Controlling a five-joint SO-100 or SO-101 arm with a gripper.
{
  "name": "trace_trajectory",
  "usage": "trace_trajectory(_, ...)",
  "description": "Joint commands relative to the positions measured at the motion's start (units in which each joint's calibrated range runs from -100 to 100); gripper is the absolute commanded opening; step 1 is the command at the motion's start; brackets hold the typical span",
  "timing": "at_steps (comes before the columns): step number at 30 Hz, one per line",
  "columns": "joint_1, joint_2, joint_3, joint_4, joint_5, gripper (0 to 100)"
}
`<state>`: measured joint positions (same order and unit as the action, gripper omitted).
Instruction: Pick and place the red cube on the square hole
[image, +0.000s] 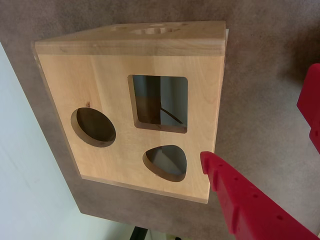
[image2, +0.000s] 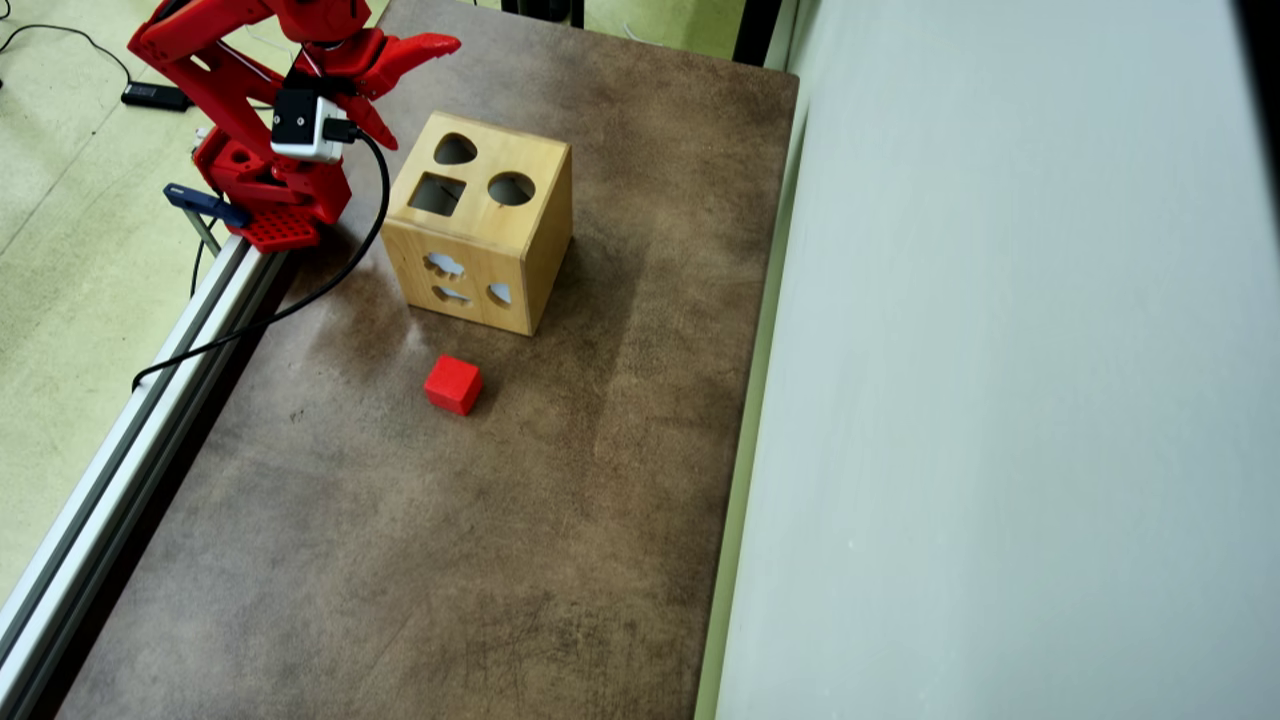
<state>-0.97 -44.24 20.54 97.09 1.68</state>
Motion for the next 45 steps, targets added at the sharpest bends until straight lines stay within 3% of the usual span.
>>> trace_trajectory(1,-0.59,-51.18,0.12,0.57,0.0,13)
trace_trajectory(45,0.0,-51.09,0.12,0.57,-0.05,13)
